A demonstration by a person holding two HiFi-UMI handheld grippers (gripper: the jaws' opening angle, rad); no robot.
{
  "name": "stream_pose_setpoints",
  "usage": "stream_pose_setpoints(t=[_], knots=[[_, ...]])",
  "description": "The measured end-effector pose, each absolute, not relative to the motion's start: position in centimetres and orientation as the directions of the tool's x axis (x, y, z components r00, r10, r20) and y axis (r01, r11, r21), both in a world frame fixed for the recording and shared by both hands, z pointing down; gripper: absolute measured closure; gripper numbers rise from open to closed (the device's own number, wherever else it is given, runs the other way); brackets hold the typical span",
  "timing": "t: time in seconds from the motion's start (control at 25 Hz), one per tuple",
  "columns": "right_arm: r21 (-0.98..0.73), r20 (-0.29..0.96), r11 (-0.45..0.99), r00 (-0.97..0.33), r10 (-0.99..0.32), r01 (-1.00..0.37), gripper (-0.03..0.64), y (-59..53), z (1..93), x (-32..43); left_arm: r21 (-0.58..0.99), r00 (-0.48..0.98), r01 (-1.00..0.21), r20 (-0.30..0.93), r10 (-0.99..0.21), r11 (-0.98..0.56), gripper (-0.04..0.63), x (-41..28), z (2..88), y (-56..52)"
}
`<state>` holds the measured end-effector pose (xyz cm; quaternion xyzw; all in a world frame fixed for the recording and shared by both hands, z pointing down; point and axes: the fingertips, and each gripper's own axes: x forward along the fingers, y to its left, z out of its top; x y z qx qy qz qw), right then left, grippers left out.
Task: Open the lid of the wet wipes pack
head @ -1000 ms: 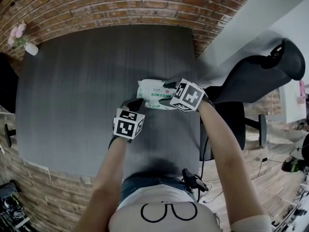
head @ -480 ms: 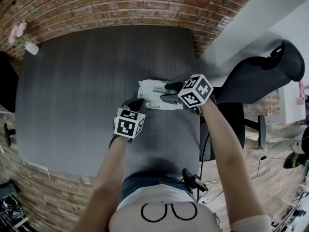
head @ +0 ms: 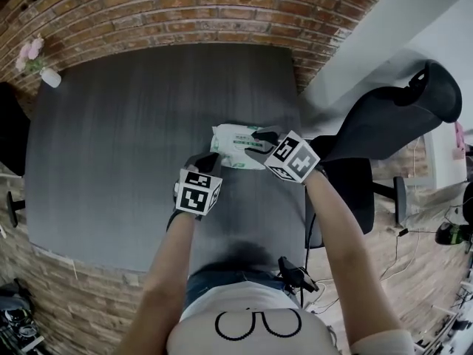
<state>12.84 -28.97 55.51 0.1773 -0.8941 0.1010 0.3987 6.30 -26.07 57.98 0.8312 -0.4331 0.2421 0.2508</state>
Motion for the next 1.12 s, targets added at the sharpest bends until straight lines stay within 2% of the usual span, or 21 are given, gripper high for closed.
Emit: stream_pose_setpoints(t=[0.16, 0.48, 0.88, 1.04, 1.12], knots=[[0.091, 0.726, 0.903, -0.592, -0.349, -0.42, 0.488, -28.5, 54.5, 13.2, 0.197, 0.49, -0.858, 0.587, -0.644, -0.474, 0.597, 5.4, 56.3, -26.0], [0.19, 0.666, 0.823, -0.545, -0.509, -0.535, 0.595, -29.6, 51.8, 14.6, 0.197, 0.473, -0.876, 0.53, -0.704, -0.44, 0.597, 4.0, 53.6, -26.4], [0.229, 0.659, 0.775, -0.493, -0.568, -0.589, 0.591, -32.6, 51.7, 14.8, 0.199, 0.474, -0.876, 0.52, -0.711, -0.439, 0.597, 3.4, 53.0, -26.9], [0.243, 0.667, 0.769, -0.473, -0.576, -0.592, 0.558, -34.2, 52.7, 14.6, 0.193, 0.477, -0.874, 0.514, -0.713, -0.445, 0.597, 3.3, 52.5, -27.5], [0.243, 0.677, 0.764, -0.459, -0.575, -0.598, 0.515, -34.8, 53.4, 14.6, 0.189, 0.477, -0.874, 0.509, -0.717, -0.447, 0.597, 3.2, 52.3, -27.6]])
